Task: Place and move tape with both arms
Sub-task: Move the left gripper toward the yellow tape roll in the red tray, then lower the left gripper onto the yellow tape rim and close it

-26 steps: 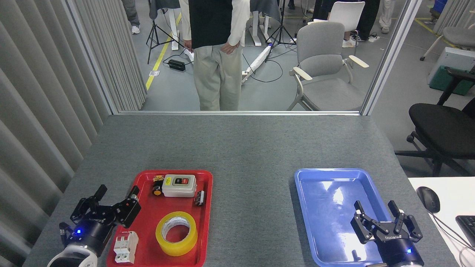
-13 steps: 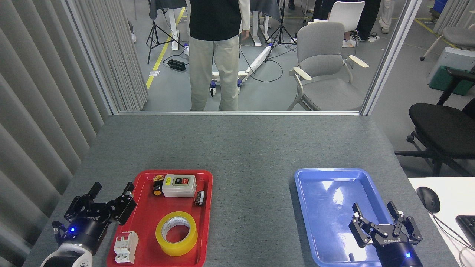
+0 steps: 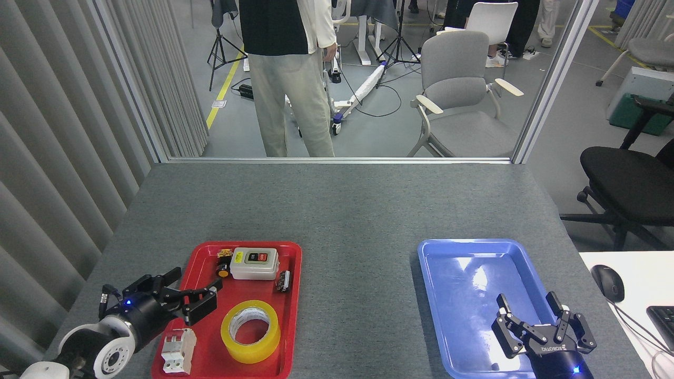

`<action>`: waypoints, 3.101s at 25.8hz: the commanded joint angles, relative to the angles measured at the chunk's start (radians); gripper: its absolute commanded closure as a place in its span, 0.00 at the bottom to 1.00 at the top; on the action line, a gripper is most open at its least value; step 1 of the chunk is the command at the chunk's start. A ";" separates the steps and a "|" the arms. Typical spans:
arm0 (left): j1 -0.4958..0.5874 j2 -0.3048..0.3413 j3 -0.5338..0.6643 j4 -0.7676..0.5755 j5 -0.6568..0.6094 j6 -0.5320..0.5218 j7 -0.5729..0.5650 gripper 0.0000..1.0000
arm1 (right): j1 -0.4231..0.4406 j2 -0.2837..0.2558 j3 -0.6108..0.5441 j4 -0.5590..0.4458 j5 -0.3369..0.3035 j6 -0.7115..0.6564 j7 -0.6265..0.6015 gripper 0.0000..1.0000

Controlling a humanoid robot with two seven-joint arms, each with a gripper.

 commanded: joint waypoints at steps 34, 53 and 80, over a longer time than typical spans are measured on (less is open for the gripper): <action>-0.172 -0.116 -0.242 0.153 -0.017 0.265 -0.400 0.01 | 0.034 0.079 -0.042 -0.008 0.071 -0.028 0.001 0.00; -0.198 -0.122 -0.245 0.245 -0.057 0.242 -0.396 0.16 | 0.034 0.069 -0.042 -0.008 0.068 -0.047 0.004 0.00; -0.224 -0.117 -0.288 0.332 -0.062 0.084 -0.397 0.90 | 0.033 0.086 -0.045 -0.037 0.092 -0.065 0.007 0.00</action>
